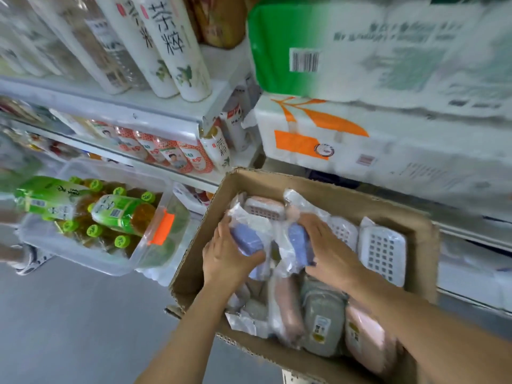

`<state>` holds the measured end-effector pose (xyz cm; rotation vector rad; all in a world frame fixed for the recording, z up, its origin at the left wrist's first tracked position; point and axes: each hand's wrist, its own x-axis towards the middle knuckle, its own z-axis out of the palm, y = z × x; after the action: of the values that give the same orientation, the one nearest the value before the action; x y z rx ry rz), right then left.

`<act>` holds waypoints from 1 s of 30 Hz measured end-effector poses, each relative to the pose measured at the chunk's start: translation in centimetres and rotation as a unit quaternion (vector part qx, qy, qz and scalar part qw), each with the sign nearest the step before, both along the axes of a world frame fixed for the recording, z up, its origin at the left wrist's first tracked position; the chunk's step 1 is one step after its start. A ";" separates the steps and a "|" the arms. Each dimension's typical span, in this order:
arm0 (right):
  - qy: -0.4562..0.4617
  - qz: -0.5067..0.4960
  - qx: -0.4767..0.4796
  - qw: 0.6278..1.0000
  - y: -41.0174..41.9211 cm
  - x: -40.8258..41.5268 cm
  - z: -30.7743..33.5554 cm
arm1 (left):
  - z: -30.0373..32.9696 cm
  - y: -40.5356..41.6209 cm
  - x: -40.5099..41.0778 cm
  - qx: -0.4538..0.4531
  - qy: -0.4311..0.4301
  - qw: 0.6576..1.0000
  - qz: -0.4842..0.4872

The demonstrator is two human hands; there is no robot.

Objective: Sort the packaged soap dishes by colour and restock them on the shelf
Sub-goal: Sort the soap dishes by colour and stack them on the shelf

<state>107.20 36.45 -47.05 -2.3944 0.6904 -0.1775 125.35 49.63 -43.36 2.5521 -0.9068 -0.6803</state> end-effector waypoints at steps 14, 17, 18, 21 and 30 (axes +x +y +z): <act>-0.119 -0.371 0.252 0.886 -1.4 -28.5 14.1 | 10.9 -8.1 -26.9 -0.162 0.222 0.962 -0.010; -0.129 -0.434 0.288 0.844 -1.7 -37.7 15.2 | 12.6 -10.4 -36.0 -0.173 0.276 0.944 -0.042; -0.135 -0.456 0.305 0.825 -1.8 -40.9 15.6 | 12.8 -11.2 -39.0 -0.173 0.299 0.937 -0.052; -0.162 -0.504 0.344 0.776 -1.4 -50.2 16.8 | 13.0 -13.6 -47.8 -0.146 0.378 0.910 -0.088; -0.240 -0.650 0.340 0.636 1.5 -71.7 18.1 | 14.2 -18.7 -71.2 -0.045 0.463 0.857 -0.222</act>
<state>35.54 37.98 -28.97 -0.6799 1.6829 -0.9009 54.12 30.94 -29.15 1.5555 -1.0821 -1.7307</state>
